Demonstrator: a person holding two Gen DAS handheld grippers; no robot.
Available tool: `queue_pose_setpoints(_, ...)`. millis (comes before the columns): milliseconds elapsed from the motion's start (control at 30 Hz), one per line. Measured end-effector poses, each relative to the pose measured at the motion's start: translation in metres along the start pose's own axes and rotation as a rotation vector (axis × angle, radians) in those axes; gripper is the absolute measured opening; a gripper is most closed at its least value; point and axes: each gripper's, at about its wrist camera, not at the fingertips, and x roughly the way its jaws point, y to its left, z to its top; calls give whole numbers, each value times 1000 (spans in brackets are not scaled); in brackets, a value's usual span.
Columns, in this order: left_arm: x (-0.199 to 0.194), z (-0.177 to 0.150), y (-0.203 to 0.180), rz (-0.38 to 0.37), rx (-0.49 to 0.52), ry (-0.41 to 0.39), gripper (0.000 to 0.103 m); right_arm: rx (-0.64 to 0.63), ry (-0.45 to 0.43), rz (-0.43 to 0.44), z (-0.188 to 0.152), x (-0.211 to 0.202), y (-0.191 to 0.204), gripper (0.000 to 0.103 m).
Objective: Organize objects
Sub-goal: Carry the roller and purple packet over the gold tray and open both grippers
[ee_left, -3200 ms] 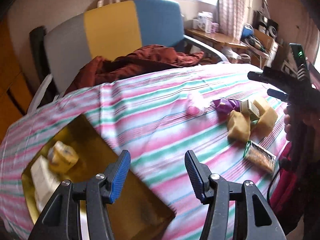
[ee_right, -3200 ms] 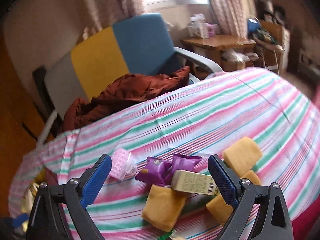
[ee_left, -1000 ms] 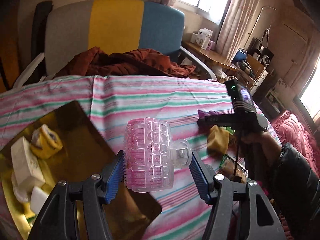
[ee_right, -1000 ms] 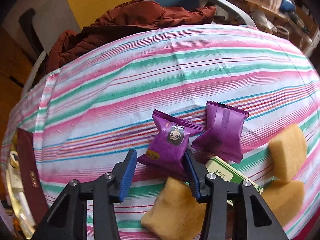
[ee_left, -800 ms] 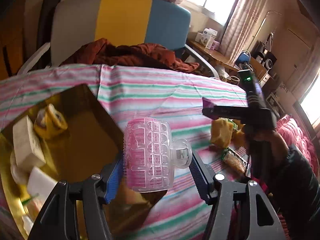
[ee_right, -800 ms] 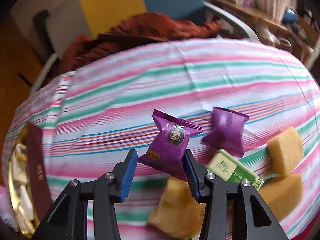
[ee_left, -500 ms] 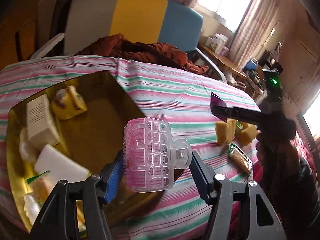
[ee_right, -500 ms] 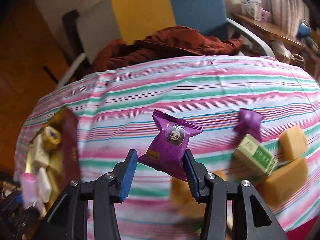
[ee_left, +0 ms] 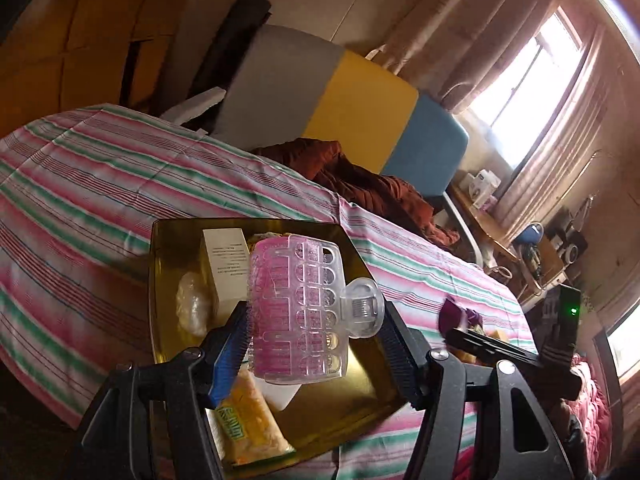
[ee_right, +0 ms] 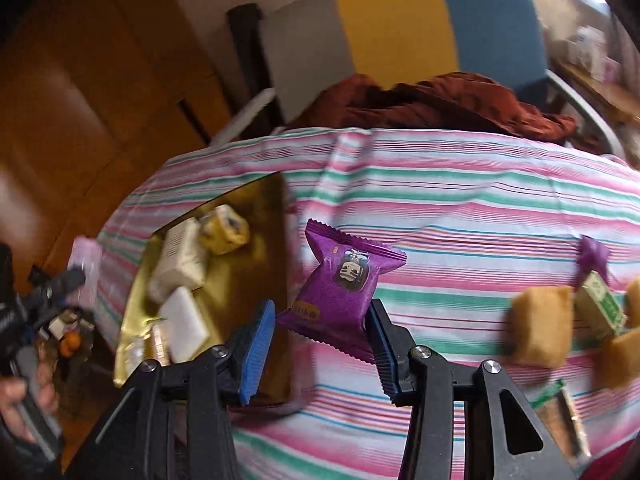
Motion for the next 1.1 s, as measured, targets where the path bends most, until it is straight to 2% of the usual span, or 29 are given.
queue_pose_setpoints(133, 5, -19, -9, -34, 42, 42, 64, -39, 20, 24, -5, 9, 21, 47)
queue_pose_setpoints(400, 34, -62, -22, -96, 74, 171, 64, -69, 49, 34, -8, 17, 36, 47)
queue_pose_setpoints(700, 54, -74, -24, -72, 121, 221, 64, -105, 89, 35, -13, 29, 49, 47)
queue_pose_setpoints(900, 70, -79, -22, -72, 108, 274, 65, -125, 122, 44, -18, 34, 51, 47)
queue_pose_setpoints(1033, 71, -82, -20, -43, 119, 280, 76, -143, 184, 98, -23, 42, 55, 48)
queue_pose_setpoints(1100, 67, -81, -18, -46, 114, 269, 77, -142, 205, 100, -27, 49, 57, 49)
